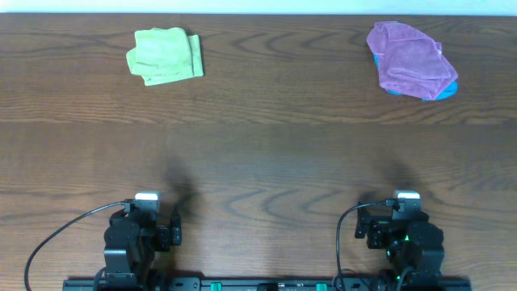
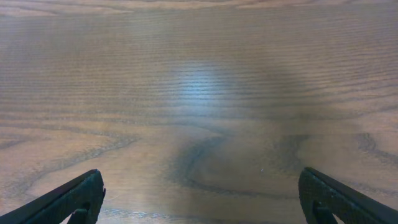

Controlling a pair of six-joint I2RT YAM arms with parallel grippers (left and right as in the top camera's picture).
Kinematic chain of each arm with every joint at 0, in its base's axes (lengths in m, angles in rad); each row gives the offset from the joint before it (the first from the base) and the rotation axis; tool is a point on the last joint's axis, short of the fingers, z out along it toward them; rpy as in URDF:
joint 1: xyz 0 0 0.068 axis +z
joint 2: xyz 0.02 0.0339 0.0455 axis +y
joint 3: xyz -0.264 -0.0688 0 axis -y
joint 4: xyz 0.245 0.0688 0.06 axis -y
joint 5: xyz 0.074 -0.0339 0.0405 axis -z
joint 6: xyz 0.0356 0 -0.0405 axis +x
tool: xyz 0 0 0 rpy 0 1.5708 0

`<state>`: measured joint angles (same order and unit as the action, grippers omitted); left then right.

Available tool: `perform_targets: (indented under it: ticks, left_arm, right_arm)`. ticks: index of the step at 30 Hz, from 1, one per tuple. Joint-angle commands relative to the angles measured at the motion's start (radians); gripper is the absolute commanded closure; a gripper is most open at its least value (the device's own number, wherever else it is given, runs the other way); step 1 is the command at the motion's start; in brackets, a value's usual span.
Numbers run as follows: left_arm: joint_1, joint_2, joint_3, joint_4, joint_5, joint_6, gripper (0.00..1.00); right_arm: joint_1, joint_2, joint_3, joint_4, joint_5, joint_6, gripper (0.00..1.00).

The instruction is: Fold the cloth

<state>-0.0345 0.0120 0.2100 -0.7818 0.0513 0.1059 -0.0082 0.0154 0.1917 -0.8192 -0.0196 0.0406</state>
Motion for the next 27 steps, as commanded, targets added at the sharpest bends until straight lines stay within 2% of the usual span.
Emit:
perform_targets:
  ticks: [1, 27]
  left_arm:
    - [0.004, -0.008, -0.031, -0.029, -0.007, 0.014, 0.04]
    - [0.004, -0.008, -0.031, -0.029, -0.007, 0.013, 0.05]
  right_arm:
    - [-0.007, -0.010, -0.010, -0.003, -0.007, -0.012, 0.01]
    - [-0.007, 0.000, -0.001, -0.003, -0.005, 0.006, 0.01]
